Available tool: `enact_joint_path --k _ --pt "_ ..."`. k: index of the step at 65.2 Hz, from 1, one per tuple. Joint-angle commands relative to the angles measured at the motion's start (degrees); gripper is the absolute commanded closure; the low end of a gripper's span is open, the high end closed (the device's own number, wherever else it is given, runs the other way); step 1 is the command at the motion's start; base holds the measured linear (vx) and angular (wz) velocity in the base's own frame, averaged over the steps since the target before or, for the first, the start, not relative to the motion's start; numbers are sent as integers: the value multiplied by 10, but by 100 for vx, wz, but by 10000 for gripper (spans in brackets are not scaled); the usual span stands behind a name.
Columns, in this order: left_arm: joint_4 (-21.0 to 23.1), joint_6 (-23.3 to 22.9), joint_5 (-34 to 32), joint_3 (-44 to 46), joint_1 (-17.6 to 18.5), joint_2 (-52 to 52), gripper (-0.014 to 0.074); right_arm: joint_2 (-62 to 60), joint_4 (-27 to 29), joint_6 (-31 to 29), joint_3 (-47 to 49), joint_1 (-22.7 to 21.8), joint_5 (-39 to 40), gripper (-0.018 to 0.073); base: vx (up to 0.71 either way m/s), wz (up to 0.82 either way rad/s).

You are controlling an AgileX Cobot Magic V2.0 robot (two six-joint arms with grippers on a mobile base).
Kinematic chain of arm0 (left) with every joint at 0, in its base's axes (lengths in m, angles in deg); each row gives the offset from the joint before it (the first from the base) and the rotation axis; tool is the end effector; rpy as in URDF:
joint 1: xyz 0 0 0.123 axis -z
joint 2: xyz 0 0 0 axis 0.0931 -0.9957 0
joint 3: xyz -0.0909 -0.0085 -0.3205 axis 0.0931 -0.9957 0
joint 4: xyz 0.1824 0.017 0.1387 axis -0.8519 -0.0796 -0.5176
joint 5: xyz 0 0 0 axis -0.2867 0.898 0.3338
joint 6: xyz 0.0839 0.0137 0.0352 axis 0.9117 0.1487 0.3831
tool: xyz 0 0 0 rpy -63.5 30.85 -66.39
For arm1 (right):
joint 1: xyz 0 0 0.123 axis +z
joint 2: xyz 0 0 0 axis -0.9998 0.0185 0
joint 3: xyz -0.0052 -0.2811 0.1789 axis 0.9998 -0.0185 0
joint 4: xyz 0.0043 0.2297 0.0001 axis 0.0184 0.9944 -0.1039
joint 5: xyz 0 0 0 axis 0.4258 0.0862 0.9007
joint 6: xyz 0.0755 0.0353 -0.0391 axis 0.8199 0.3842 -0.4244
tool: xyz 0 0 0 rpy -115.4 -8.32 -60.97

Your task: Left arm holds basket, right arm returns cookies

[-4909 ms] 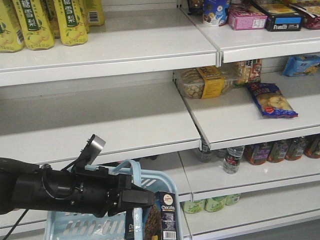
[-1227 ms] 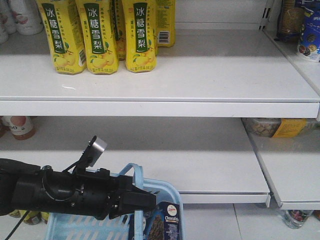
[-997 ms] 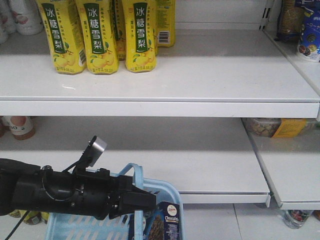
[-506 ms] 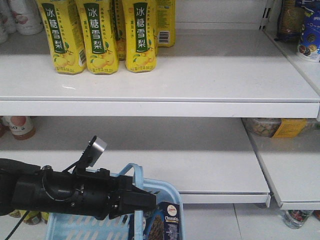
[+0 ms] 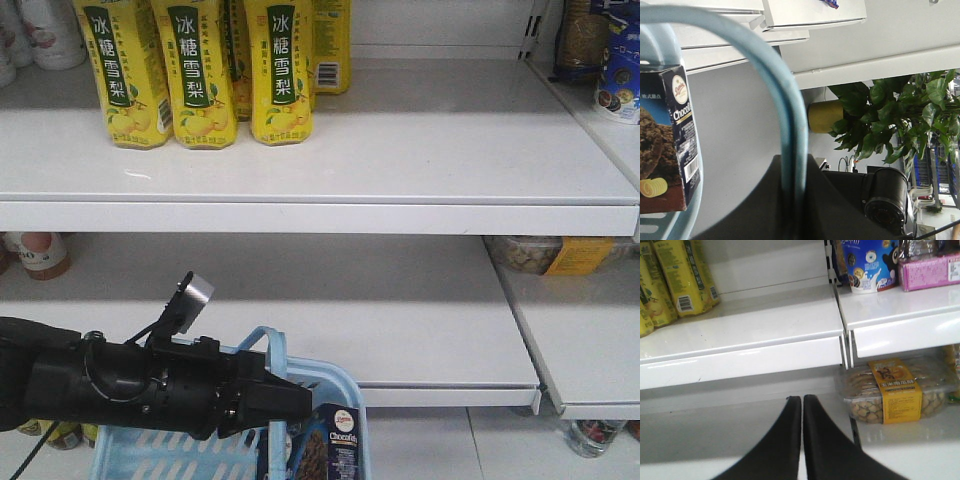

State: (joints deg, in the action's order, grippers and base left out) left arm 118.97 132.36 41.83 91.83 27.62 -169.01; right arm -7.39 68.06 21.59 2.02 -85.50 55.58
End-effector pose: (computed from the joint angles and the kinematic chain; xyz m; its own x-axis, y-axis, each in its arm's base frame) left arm 0.2042 -0.1608 0.2709 -0.9728 -0.0816 -0.2167 0.1637 0.4194 -0.8929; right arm 0.0165 0.0017 0.2942 -0.0934 0.1620 -0.9824 -0.0530 0.9845 0.1674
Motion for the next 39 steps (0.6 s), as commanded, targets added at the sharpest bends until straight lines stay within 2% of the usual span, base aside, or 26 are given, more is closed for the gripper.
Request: enact_joint_path --k 1,23,32,39 --pt "56 11 31 14 1 26 603 22 6 4 21 0 38 567 0 0" --pt "56 11 31 14 1 26 603 27 13 -2 21 0 45 541 0 0" --pt "56 11 31 14 1 26 603 27 14 -2 21 0 45 449 0 0" --pt "56 11 31 14 1 26 603 27 14 -2 21 0 40 340 0 0"
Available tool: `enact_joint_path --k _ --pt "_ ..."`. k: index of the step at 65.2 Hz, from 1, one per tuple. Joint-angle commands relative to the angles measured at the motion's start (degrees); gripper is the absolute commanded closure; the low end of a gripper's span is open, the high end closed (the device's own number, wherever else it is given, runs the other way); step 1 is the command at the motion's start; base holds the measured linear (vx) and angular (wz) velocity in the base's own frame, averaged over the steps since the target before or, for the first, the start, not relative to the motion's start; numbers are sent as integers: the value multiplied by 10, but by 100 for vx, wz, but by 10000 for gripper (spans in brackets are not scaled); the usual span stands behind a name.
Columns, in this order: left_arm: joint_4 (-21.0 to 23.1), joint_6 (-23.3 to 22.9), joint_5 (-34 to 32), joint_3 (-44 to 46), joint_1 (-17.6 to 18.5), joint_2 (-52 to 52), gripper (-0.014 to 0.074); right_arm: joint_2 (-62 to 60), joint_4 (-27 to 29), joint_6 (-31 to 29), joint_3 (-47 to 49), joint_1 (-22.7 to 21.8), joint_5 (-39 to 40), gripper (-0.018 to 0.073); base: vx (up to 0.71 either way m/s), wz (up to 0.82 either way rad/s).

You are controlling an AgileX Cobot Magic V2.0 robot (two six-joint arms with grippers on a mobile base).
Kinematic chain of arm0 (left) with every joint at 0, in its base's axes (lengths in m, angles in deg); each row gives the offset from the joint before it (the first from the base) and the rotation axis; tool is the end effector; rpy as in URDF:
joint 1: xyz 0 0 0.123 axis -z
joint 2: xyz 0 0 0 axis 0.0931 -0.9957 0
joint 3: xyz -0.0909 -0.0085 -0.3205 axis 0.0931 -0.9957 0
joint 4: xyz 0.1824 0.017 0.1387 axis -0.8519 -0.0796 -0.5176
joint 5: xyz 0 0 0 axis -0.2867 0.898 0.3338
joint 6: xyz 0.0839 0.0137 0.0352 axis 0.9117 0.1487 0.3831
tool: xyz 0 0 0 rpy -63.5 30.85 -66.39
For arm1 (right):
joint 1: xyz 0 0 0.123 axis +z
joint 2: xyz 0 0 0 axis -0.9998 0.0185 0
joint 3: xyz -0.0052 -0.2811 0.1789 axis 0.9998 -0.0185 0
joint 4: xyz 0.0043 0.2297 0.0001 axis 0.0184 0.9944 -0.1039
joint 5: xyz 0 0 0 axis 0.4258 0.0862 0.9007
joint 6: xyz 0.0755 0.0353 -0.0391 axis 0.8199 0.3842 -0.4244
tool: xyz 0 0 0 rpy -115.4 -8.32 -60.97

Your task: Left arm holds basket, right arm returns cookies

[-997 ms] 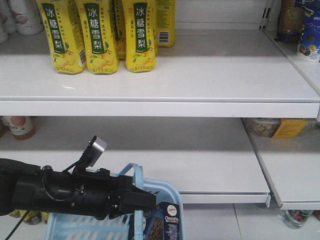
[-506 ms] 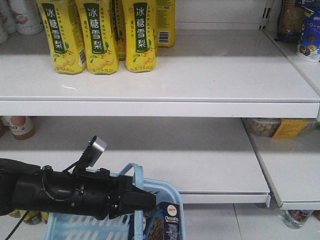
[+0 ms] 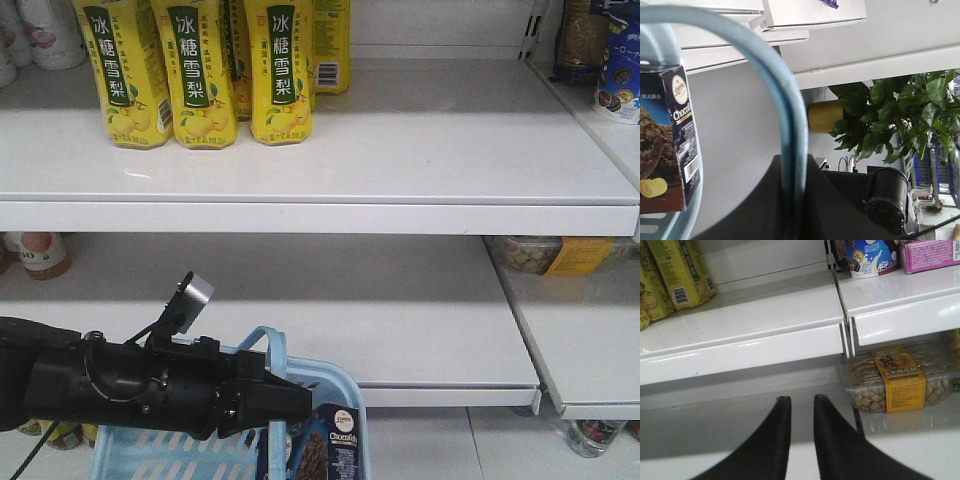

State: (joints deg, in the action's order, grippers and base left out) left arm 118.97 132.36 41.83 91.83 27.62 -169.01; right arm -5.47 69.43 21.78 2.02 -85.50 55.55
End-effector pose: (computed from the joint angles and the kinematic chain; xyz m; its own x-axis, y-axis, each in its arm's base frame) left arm 0.2042 -0.1608 0.2709 -0.9728 -0.0816 -0.2167 0.1637 0.4194 -0.8929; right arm 0.0222 0.0024 0.2935 -0.1284 0.1865 -0.9740 -0.0473 0.9799 0.1938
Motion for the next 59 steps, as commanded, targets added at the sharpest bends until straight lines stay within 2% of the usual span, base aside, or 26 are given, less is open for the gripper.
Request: enact_joint_path --k 1,13,20,27,42,46,53,59 --pt "56 11 31 14 1 26 603 7 0 -4 21 0 40 325 0 0" --pt "56 11 31 14 1 26 603 7 0 -4 21 0 38 150 0 0" --pt "56 11 31 14 1 26 603 7 8 -2 21 0 22 107 0 0" --pt "56 11 31 14 1 26 603 19 44 -1 21 0 -11 104 0 0" --pt "56 11 31 14 1 26 603 104 159 -19 43 1 -87 105 0 0" --pt "56 11 31 14 1 26 603 139 206 -31 55 1 -108 105 0 0" --pt "56 11 31 14 1 26 603 202 280 -96 73 11 -134 105 0 0" --pt "56 11 31 14 1 26 603 249 355 -160 78 58 -134 105 0 0"
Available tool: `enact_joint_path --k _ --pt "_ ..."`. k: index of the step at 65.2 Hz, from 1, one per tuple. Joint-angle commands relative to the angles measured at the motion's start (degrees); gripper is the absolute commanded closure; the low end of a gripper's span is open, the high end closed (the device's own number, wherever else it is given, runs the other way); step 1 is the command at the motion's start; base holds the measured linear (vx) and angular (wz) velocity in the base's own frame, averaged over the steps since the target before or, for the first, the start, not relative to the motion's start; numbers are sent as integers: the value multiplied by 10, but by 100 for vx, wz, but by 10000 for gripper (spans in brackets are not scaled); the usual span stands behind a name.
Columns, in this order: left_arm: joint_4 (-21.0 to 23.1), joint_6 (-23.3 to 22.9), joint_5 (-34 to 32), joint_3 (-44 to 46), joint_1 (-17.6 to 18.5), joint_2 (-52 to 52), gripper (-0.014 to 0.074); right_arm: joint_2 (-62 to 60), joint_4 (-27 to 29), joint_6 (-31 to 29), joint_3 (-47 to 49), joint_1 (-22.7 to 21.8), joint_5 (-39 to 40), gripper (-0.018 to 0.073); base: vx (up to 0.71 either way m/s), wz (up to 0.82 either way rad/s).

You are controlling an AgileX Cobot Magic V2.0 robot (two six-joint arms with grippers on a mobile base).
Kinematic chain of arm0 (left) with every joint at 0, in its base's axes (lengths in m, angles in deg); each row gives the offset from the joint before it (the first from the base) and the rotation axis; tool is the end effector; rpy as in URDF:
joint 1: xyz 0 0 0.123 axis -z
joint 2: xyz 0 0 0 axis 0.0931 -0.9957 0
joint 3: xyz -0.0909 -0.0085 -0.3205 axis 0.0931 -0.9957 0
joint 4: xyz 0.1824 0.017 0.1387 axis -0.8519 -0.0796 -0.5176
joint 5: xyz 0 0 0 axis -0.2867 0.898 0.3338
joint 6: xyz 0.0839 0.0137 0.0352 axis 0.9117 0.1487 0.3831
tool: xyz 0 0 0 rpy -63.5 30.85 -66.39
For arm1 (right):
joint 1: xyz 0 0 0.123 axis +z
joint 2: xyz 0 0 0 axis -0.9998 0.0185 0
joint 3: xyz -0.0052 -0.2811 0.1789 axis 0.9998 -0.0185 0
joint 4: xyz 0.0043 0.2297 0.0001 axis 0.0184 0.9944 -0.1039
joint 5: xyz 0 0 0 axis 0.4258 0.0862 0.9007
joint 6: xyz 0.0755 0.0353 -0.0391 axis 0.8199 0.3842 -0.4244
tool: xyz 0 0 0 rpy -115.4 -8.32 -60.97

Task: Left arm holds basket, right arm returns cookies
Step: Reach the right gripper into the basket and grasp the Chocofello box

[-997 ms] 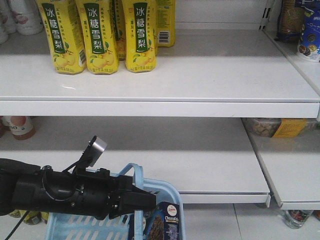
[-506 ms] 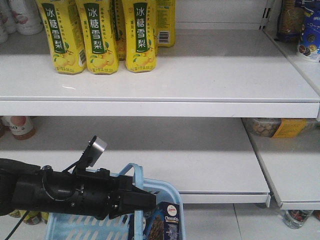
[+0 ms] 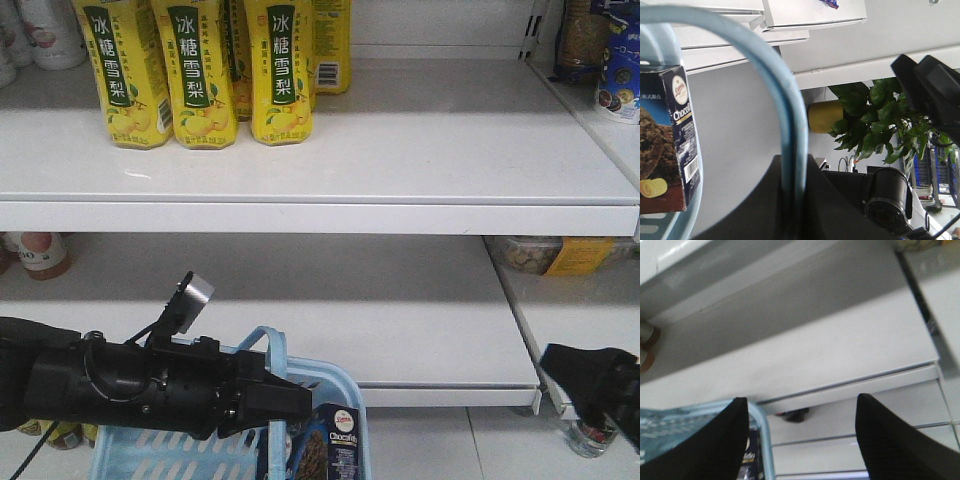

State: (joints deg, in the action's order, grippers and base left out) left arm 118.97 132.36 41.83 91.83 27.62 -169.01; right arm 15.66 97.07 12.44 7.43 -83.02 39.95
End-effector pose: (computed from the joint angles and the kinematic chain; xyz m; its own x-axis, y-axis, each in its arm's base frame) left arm 0.2042 -0.1608 0.2709 -0.9728 -0.0816 -0.2167 0.1637 0.4194 -0.8929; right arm 0.0763 0.0279 0.2871 -0.6306 0.3843 -0.6743 0.0135 0.8741 0.4856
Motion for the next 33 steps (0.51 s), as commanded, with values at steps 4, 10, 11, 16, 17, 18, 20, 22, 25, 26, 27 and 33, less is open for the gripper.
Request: enact_joint_path --k 4,10,11,16,17,18,20,22,25,26,27,33 --pt "56 11 31 14 1 26 603 66 123 -107 24 67 21 105 0 0" --pt "56 11 31 14 1 26 603 118 159 -152 24 121 22 105 0 0" --pt "56 11 31 14 1 26 603 129 165 -156 24 131 22 105 0 0" --pt "56 11 31 14 1 26 603 164 183 -169 24 161 27 105 0 0" --pt "56 11 31 14 1 26 603 174 187 -171 24 166 29 105 0 0" --pt "56 11 31 14 1 26 603 181 192 -175 24 173 31 105 0 0" --pt "56 11 31 14 1 26 603 197 195 -180 27 181 32 105 0 0" --pt "56 11 31 14 1 26 603 210 200 -186 30 189 31 105 0 0" --pt "56 11 31 14 1 26 603 232 210 -193 37 202 25 105 0 0" --pt "56 11 31 14 1 26 603 238 213 -195 42 205 23 105 0 0" --pt "56 11 31 14 1 26 603 243 215 -197 44 210 20 105 0 0" --pt "56 11 31 14 1 26 603 280 230 -206 60 224 14 105 0 0"
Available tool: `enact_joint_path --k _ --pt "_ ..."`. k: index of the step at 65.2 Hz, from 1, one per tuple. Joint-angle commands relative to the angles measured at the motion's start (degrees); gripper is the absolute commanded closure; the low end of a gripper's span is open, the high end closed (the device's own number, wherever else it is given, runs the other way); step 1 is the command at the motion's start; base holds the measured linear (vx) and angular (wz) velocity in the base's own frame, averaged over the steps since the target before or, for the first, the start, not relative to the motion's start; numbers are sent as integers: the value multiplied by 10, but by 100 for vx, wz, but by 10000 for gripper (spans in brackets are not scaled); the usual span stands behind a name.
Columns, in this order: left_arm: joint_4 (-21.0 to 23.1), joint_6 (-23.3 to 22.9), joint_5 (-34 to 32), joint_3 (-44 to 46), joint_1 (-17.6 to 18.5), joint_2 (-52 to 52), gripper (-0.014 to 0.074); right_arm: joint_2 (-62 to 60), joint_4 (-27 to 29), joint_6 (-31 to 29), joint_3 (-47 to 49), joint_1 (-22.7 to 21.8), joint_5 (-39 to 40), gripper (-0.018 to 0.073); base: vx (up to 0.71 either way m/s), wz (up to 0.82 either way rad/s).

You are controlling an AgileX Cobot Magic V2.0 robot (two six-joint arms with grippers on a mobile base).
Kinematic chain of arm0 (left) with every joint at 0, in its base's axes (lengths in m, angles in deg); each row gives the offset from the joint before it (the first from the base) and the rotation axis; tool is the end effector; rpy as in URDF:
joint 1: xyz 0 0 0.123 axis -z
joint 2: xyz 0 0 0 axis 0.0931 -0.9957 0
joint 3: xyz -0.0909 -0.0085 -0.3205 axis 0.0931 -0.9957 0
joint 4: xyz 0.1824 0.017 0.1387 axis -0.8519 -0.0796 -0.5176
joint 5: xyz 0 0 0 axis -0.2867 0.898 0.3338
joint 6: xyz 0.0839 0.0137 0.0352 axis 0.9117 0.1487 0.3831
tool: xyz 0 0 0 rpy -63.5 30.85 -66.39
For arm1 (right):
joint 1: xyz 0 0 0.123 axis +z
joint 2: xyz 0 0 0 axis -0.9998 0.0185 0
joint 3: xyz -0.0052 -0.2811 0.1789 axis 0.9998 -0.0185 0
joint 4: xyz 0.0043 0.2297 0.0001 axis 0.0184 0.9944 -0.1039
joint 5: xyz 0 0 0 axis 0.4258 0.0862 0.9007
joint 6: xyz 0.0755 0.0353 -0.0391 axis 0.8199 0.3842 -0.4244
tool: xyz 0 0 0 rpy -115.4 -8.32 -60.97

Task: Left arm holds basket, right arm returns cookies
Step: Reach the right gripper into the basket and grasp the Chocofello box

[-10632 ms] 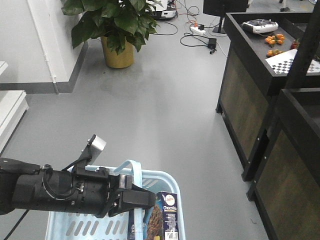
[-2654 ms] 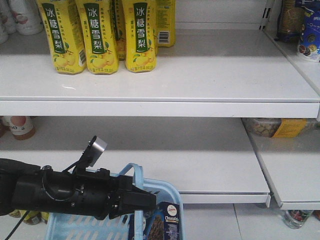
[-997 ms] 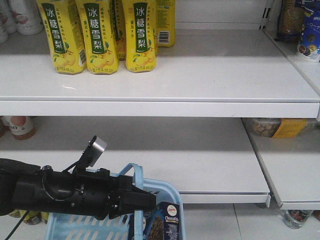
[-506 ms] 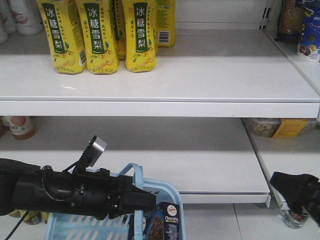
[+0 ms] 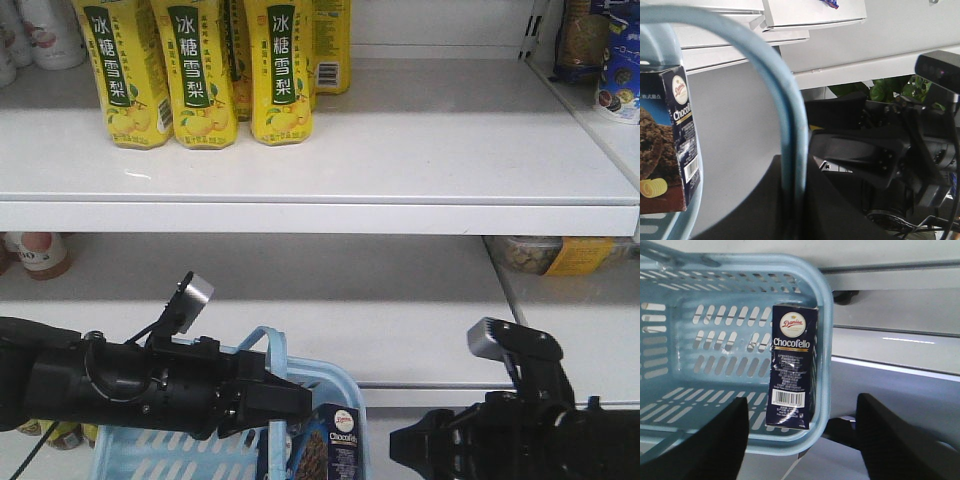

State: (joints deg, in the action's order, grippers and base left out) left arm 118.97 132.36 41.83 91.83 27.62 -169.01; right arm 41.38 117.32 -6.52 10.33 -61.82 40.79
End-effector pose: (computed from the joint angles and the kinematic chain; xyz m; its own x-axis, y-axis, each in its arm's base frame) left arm 0.2042 -0.1608 0.2709 -0.9728 -0.0816 -0.2167 0.1637 0.4194 -0.8929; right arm 0.1281 0.0977 0.2561 -0.9012 0.0479 -0.4307 -0.1992 0.8368 0.5100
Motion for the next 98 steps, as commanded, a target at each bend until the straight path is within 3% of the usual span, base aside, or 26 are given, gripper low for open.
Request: enact_joint_path --k 1,16,35,56,64,98 --pt "56 11 31 14 1 26 603 31 31 -17 33 15 6 105 0 0" --pt "56 11 31 14 1 26 603 98 95 -79 48 18 -4 86 0 0" --pt "56 11 31 14 1 26 603 159 260 -254 52 18 -33 21 0 0" --pt "56 11 31 14 1 26 603 236 395 -406 53 33 -68 22 0 0" --pt "56 11 31 14 1 26 603 260 404 -428 66 44 -69 22 0 0" --pt "56 11 31 14 1 26 603 329 406 -424 128 44 -74 29 0 0"
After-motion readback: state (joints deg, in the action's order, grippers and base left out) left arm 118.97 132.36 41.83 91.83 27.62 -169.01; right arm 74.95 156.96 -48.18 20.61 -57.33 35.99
